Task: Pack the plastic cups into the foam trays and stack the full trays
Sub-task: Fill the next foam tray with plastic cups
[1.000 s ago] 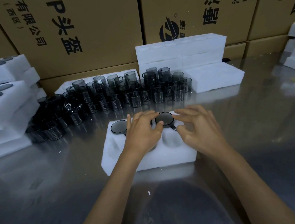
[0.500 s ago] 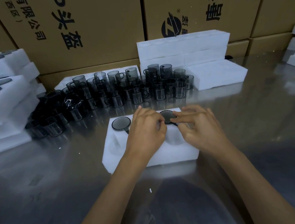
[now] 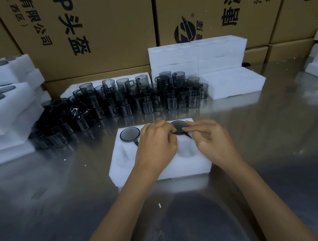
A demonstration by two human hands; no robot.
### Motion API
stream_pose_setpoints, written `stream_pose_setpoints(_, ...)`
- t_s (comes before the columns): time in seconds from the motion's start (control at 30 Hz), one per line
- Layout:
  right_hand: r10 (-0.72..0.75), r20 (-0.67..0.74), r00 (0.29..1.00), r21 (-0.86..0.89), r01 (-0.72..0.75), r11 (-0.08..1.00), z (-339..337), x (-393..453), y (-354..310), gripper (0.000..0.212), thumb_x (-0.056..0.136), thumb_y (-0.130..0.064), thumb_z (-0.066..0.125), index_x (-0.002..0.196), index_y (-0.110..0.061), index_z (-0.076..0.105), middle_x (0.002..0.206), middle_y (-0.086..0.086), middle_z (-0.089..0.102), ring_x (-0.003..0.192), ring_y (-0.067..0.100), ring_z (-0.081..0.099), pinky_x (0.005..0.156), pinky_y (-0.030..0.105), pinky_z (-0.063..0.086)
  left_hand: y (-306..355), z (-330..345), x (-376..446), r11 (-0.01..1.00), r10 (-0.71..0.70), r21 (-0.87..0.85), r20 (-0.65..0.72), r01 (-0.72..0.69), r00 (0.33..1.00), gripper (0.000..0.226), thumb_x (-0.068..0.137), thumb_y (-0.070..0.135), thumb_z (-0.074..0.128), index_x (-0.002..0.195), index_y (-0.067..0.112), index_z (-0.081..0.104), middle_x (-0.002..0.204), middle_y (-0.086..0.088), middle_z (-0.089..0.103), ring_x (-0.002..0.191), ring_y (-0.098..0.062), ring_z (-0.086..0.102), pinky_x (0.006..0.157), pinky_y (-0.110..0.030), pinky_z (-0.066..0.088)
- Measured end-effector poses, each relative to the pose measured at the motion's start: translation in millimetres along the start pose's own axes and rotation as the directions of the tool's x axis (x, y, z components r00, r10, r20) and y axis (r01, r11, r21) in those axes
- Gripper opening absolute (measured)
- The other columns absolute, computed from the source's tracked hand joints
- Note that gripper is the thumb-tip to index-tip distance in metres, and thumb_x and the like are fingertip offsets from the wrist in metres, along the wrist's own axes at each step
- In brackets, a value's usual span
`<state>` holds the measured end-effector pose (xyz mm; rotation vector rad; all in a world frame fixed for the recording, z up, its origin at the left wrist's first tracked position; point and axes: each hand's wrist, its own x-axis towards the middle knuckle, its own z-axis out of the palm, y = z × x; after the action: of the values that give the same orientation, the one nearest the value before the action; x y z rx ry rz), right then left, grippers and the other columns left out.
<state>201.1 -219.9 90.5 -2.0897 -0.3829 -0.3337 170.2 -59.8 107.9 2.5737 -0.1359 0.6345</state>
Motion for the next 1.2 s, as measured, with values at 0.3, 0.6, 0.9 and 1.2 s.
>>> stream_pose_setpoints(0.3, 0.404, -0.132, 0.905, 0.42, -0.318, 0.85, 11.4, 12.4, 16.8, 0.028, 0.096, -0.003, 0.048, 0.105, -0.018, 0.07, 0.108, 0.007, 0.074, 0.099, 0.019, 0.069, 0.094, 0.033, 0.055, -12.2, -33.0, 15.5, 0.982, -0.095, -0.162, -0.008, 0.093, 0.995, 0.033, 0.092, 0.009, 0.054, 0.121, 0.02, 0.067, 0.126, 0.007, 0.06, 0.12, -0.015, 0.051, 0.105, -0.032, 0.04)
stream_pose_setpoints(0.6, 0.493, -0.262, 0.83, 0.109, -0.482, 0.869, 26.1, 32.8, 18.1, 0.026, 0.091, -0.029, 0.047, 0.09, -0.017, 0.069, 0.072, -0.004, 0.064, 0.079, 0.027, 0.059, 0.073, 0.034, 0.04, -45.4, -11.2, 137.9, 0.978, -0.178, -0.069, 0.195, 0.195, 0.964, 0.054, 0.094, 0.013, 0.055, 0.146, 0.017, 0.039, 0.148, -0.012, 0.039, 0.122, -0.026, 0.05, 0.104, -0.037, 0.042)
stream_pose_setpoints(0.9, 0.471, -0.276, 0.838, 0.048, -0.478, 0.877, 28.6, 45.9, 25.4, 0.029, 0.094, -0.027, 0.043, 0.096, -0.02, 0.071, 0.085, -0.001, 0.068, 0.078, 0.022, 0.052, 0.072, 0.033, 0.032, -45.9, 41.0, 231.0, 0.952, -0.303, 0.118, 0.233, 0.283, 0.924, 0.072, 0.094, 0.029, 0.059, 0.155, 0.025, 0.021, 0.163, -0.012, 0.002, 0.15, -0.035, 0.007, 0.118, -0.045, 0.025)
stream_pose_setpoints(1.2, 0.476, -0.272, 0.836, 0.031, -0.487, 0.873, 27.7, 46.1, 25.9, 0.028, 0.095, -0.027, 0.043, 0.097, -0.022, 0.07, 0.093, -0.001, 0.071, 0.089, 0.026, 0.06, 0.073, 0.033, 0.033, -65.0, 63.7, 219.4, 0.98, -0.197, 0.02, 0.068, 0.196, 0.978, 0.046, 0.09, 0.034, 0.07, 0.125, 0.014, 0.049, 0.134, -0.017, 0.039, 0.118, -0.036, 0.047, 0.093, -0.034, 0.04)
